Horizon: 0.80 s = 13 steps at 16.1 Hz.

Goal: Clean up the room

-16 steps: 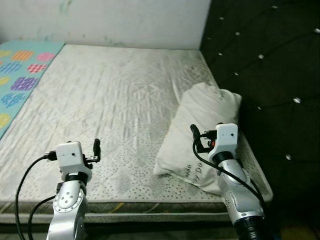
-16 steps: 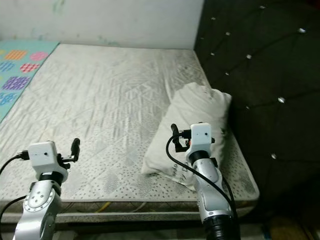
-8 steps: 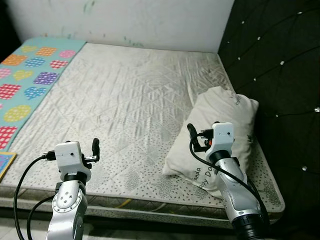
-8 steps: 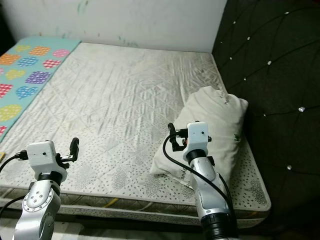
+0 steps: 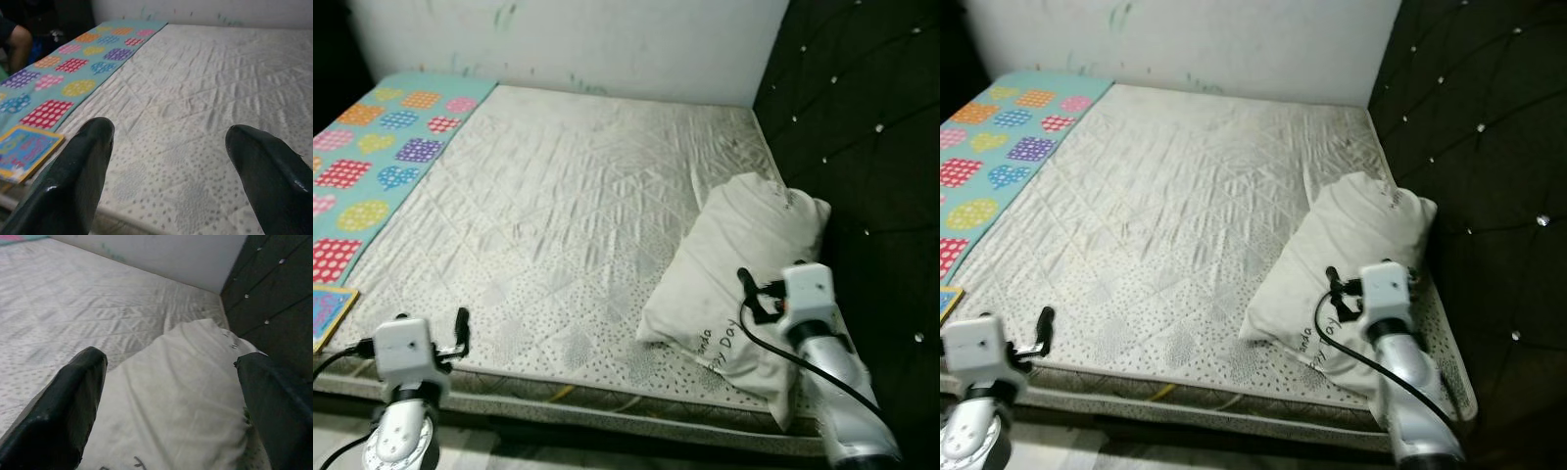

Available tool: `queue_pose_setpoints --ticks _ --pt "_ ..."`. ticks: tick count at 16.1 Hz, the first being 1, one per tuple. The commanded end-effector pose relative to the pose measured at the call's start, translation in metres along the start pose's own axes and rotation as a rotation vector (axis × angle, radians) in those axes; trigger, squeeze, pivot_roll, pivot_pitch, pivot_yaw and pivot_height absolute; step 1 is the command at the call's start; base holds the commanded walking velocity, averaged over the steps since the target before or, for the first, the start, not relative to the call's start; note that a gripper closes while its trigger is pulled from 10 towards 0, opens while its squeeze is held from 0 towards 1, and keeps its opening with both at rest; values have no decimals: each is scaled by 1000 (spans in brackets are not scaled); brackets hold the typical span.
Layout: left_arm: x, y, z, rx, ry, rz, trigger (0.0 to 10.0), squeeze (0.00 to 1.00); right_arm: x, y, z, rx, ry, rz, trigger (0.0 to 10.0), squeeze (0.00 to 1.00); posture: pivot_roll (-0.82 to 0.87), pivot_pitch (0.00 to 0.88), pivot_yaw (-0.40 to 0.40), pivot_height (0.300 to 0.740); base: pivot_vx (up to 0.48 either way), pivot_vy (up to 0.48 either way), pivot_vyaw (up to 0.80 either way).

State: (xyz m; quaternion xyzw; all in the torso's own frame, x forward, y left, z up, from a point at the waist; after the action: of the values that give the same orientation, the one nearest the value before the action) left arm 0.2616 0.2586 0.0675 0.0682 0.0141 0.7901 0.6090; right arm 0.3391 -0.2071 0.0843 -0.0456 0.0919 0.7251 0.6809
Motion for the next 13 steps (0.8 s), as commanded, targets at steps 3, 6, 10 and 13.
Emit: queue_pose_setpoints --ticks 3,6,10,13 --pt "5 15 14 -18 0 -16 10000 0 4 26 14 -18 -36 65 10000 0 -114 75 -30 740 0 0 0" --pt "0 12 14 -11 4 -42 10000 0 5 25 15 -18 -52 56 10000 0 -120 74 -24 740 0 0 0" --pt "-11 10 17 -6 15 -71 10000 0 9 20 22 -11 -80 50 10000 0 -118 73 -29 740 0 0 0" --pt "-13 10 16 -7 17 -68 10000 0 13 19 20 4 -89 49 10000 0 -115 77 -34 740 0 0 -469"
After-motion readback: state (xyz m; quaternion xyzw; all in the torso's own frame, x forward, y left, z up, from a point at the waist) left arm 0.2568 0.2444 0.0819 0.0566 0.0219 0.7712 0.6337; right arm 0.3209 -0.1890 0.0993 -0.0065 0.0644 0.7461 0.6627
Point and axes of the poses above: a point about 5 cm out from each wrist's last joint towards the gripper, its own y axis pointing back from the gripper into the wrist, its own z axis along the axis of the wrist's last joint, x = y × z, the point moved 6 cm from there along -y, pointing out of the wrist towards the gripper
